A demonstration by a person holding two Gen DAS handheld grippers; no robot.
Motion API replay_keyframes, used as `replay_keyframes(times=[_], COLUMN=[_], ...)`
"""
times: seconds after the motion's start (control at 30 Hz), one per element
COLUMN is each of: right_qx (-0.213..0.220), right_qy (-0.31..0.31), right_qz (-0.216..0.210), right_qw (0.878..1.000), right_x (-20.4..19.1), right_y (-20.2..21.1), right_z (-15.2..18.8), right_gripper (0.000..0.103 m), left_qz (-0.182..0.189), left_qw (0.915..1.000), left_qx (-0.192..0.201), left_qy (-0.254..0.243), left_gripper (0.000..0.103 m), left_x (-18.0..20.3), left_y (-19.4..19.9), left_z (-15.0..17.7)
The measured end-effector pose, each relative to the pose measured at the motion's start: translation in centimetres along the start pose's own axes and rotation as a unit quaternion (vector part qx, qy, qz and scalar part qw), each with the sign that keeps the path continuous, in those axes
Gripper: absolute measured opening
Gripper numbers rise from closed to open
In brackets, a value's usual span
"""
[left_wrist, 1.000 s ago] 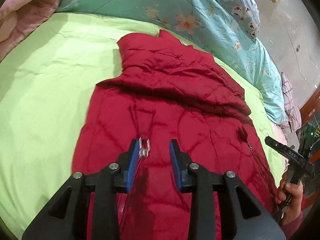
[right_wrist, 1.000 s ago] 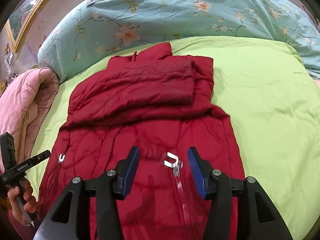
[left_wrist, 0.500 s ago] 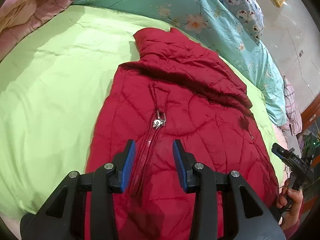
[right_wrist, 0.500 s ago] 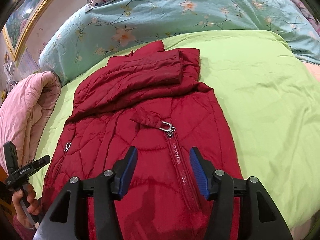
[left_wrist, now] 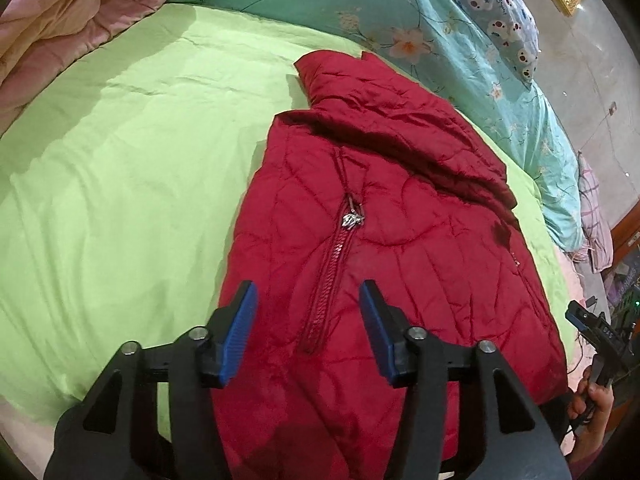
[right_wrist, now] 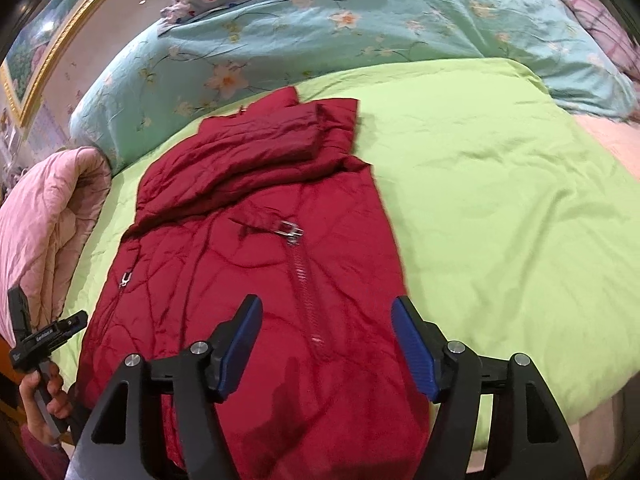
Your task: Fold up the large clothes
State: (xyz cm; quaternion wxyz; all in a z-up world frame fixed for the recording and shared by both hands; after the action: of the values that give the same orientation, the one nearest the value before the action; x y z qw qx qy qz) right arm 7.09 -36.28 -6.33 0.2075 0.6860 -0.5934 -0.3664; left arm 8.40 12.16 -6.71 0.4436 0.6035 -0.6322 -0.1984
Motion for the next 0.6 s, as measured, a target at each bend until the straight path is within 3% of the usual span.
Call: replay_keyframes(times=[0.2,0.3,0.37,0.6], right_qx=[-0.015,-0.026,-0.033,-0.063], right_qy=[-0.024,-0.024,-0.023,-0.043], right_qz=[0.012,0.018,0.023,0.021], right_qw=[1.000,0.999,0.999,0.997], right_x=[2.0,2.3,2.7,4.3], right_y=[0.0,-0.1,0.0,0.3], right_z=[1.2,2.0,2.6,5.2], right_gripper=[0.072,0.072,0.072,0.072], left_qz=[-0.010,-0.020,-0.023,0.008], left_qw=[0.9999,0.9997,0.9994,0.9971], left_qx=[-0.010,-0.014,-0.021,-0.070], left_qy=[0.008,0.008,0.013,0.028], left_gripper=[0.056,0.066,0.066,0.066], left_x=[-0.7,-1.3,-1.7,-2.3], left_y=[-0.2,-0.2,-0.4,-1.1], left_z=[0.6,0.7,1.0,3.2])
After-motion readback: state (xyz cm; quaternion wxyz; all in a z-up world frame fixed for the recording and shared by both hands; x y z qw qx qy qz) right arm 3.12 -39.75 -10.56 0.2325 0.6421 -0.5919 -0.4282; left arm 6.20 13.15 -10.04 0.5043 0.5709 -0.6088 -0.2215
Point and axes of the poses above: each gripper's, at about its wrist camera, not at the fingertips, and y roughly against the way its jaws point, x to its right, z to its underside, the point moved 4 cm from there along -y, roughly the way its jaws point, and after that the axes turned 2 degrees about -z, right-handed, at the moved point
